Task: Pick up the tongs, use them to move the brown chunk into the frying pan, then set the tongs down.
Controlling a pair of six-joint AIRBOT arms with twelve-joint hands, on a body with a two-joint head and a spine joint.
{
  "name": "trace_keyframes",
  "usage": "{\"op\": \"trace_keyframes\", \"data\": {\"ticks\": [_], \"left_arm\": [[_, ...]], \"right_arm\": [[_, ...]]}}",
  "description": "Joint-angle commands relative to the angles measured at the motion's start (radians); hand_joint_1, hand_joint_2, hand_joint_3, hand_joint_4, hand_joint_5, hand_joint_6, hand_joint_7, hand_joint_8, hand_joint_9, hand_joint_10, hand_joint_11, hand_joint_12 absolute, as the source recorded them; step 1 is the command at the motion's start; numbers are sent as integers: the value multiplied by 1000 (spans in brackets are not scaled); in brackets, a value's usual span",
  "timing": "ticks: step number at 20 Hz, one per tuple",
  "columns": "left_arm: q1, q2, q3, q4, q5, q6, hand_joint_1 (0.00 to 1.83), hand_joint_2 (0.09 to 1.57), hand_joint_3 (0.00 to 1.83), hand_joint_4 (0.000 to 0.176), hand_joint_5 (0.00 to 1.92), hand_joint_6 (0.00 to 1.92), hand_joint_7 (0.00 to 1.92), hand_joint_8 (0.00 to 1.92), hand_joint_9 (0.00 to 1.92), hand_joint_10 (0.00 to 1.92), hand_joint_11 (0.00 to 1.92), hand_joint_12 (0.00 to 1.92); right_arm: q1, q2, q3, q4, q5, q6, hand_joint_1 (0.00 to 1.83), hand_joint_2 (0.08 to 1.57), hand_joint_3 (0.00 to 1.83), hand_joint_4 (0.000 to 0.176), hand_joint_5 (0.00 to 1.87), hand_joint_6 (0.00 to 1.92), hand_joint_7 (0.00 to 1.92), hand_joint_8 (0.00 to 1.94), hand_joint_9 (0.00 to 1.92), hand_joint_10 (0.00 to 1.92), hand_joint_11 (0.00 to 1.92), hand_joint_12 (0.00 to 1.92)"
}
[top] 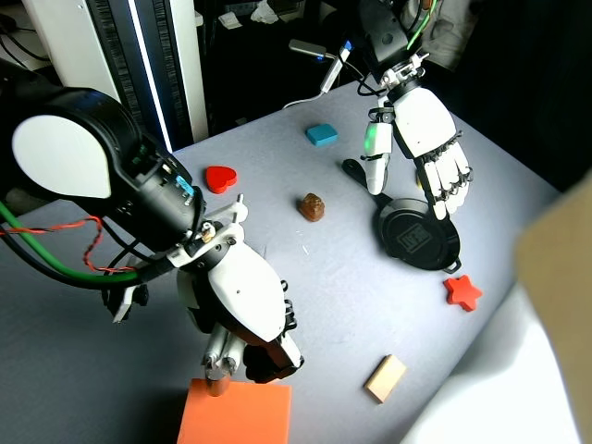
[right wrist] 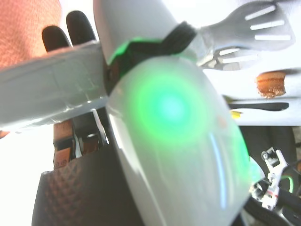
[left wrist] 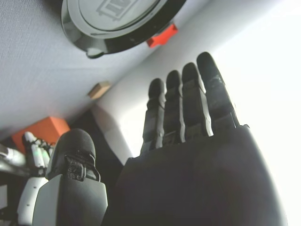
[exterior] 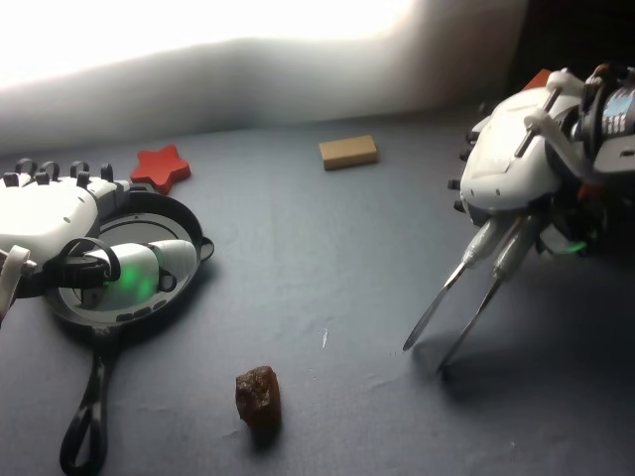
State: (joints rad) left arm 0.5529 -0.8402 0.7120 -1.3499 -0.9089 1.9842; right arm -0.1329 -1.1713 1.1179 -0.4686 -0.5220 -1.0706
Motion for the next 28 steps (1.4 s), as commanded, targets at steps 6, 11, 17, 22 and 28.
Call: {"op": "trace_keyframes", "data": {"ticks": [6,11,17,22,28], "left_arm": [[-1,2,1,60,-71,-4,0,1222,1,0,129,0,150,1,128,1,0,425],[-1,2,1,60,-71,-4,0,1222,1,0,115,1,147,3,119,4,0,404],[-2,2,-1,60,-71,-4,0,1224,1,0,136,6,157,3,127,5,0,442],[-5,6,22,54,-71,-18,9,1224,0,0,165,10,178,5,148,8,0,505],[-1,6,55,23,-71,-18,9,1226,0,0,164,9,180,5,156,7,0,525]], "right_arm": [[90,41,-62,-19,9,66,1077,1173,0,0,844,52,898,6,693,426,229,1456],[132,57,-124,-39,-42,309,1085,1178,0,0,817,37,869,1,669,412,202,1449],[134,63,-194,-293,-75,683,1058,1183,0,0,795,24,854,0,649,440,189,1501],[112,65,-258,-437,-144,959,1079,1168,0,0,762,8,830,0,605,469,126,1522],[92,54,-327,-498,-221,1135,1070,1151,0,0,747,5,820,7,597,469,126,1518]]}}
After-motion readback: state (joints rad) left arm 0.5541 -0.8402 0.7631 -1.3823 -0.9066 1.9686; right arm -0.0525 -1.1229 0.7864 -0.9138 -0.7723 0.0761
